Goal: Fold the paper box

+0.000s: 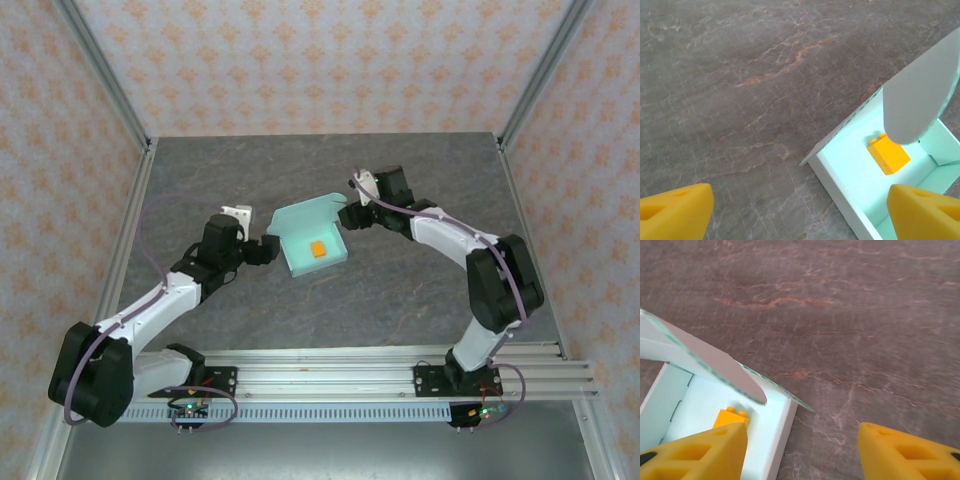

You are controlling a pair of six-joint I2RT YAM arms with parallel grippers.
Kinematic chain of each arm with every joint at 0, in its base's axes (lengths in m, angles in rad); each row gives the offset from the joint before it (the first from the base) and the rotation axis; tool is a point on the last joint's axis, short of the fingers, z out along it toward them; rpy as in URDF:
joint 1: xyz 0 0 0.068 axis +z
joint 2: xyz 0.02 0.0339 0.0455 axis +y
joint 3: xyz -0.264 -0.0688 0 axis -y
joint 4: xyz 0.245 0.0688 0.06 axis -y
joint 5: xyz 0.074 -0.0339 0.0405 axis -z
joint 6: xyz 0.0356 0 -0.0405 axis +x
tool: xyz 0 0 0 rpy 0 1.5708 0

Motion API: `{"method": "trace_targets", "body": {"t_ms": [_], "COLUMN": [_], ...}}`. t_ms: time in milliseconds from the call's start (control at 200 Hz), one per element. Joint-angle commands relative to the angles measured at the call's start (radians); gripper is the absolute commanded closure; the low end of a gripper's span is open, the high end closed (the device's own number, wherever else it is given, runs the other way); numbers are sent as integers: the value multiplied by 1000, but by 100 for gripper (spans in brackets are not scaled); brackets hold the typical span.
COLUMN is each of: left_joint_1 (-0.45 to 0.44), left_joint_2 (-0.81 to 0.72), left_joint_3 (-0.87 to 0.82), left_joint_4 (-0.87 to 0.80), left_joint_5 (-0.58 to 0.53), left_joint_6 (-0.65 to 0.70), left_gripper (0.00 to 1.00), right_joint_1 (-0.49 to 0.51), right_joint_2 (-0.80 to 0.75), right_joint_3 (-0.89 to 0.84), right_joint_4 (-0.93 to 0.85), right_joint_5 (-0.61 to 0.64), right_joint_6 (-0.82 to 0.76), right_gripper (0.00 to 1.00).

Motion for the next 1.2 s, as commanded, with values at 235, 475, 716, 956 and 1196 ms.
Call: {"method": "trace_targets", "body": {"t_ms": [235, 475, 716, 956, 1196], "left_joint_1": [4, 4, 3, 3, 34], "left_joint_2": [105, 194, 232, 271, 189], "left_joint_3": [69, 123, 154, 200, 180], "left_joint_4": [73, 80, 72, 54, 25], "left_joint_5": [-11, -1, 18, 27, -113], "left_joint_6": [72, 91, 102, 103, 113], "left_gripper": [13, 23, 49, 65, 40], "right_joint_1": [6, 19, 28, 41, 42], "right_joint_2": [85, 88, 64, 47, 26], "right_joint_3": [50, 33, 7, -21, -9], "right_joint_4": [155, 165, 171, 192, 150], "right_joint_5": [-133, -106, -34, 19, 44], "right_joint_6": [-75, -74, -65, -55, -89], "right_gripper": [52, 69, 76, 82, 79]}}
